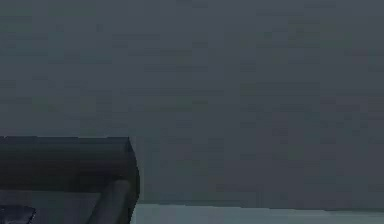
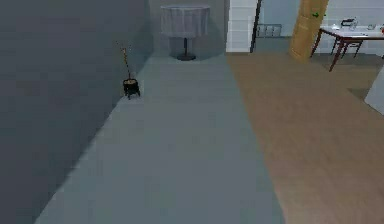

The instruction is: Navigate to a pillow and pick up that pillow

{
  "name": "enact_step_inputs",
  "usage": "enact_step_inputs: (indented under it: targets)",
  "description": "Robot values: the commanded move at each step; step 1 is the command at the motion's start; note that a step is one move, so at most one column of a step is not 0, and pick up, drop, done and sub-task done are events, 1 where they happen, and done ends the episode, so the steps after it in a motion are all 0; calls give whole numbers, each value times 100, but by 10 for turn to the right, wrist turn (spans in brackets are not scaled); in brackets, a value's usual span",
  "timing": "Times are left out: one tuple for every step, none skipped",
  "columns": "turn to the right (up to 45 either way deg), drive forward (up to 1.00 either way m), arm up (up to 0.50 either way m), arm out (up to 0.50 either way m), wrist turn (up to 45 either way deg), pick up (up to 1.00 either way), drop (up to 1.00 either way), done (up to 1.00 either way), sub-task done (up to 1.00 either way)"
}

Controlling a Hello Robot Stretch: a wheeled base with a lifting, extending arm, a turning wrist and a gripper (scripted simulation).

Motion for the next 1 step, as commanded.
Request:
enact_step_inputs:
  targets:
    - [-450, 0, 0, 0, 0, 0, 0, 0, 0]
